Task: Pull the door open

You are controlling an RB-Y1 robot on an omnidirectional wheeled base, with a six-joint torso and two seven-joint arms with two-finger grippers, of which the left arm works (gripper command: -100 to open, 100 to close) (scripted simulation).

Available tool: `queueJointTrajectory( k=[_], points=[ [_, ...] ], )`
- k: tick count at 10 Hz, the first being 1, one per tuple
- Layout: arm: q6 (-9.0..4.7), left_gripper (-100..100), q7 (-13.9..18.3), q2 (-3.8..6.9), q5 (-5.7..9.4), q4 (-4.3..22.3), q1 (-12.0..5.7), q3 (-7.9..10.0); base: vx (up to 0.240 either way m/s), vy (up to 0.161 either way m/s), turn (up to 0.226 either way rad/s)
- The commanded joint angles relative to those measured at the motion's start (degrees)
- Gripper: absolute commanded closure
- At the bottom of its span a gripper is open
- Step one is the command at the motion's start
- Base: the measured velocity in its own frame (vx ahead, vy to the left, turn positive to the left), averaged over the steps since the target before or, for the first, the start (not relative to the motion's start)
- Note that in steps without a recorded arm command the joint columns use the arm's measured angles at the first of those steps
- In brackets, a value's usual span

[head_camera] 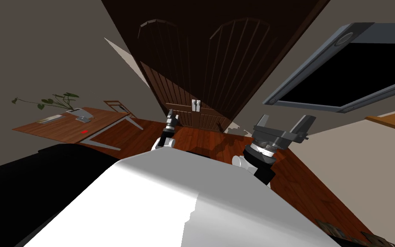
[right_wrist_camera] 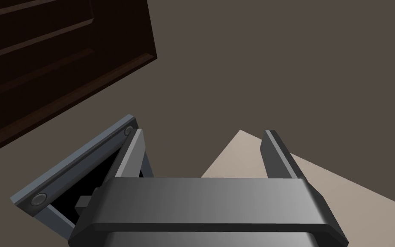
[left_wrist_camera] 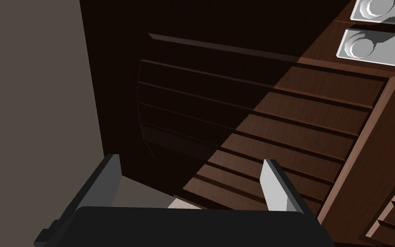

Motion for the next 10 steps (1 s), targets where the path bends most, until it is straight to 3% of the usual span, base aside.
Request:
queueJointTrajectory(
  k=[1,10],
  points=[
    [0.30,-100,-0.2,0.13,-0.07,1.8,-0.78,0.17,0.095,0.003,-0.039],
    [1.56,-100,0.0,2.15,0.39,12.0,-5.01,2.30,0.099,0.000,-0.039]
  ],
)
